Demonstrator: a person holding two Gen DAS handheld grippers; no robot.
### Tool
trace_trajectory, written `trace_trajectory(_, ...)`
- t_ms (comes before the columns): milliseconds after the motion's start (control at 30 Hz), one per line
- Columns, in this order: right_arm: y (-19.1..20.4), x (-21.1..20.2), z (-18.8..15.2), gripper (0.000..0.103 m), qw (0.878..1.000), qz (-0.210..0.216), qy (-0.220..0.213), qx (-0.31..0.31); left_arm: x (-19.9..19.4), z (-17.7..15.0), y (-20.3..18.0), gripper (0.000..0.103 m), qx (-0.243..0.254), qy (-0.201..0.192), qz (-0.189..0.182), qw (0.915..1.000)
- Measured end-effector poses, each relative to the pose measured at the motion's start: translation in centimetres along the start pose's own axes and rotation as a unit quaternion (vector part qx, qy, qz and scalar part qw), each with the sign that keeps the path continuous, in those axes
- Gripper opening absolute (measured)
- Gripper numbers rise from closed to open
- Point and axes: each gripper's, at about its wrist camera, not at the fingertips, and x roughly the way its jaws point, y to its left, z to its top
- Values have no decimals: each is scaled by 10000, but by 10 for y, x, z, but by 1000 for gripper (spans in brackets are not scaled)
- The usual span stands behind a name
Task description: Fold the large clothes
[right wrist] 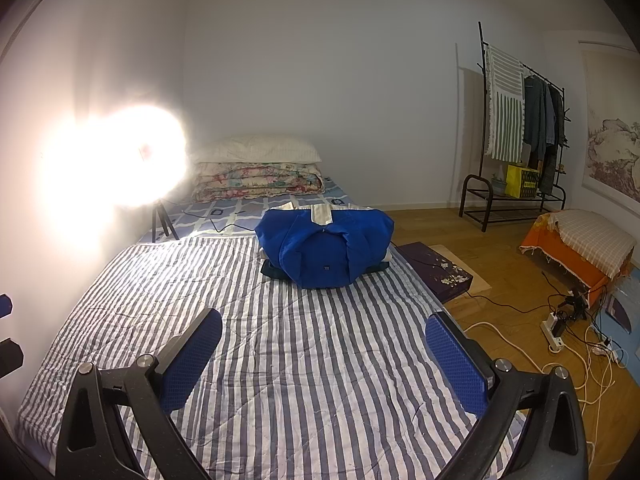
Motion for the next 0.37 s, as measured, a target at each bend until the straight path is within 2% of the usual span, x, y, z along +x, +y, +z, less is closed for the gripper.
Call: trace_trajectory(367,-1,2,-1,103,10000,45,31,-23,4,-2,2,103,28,5,70,10000)
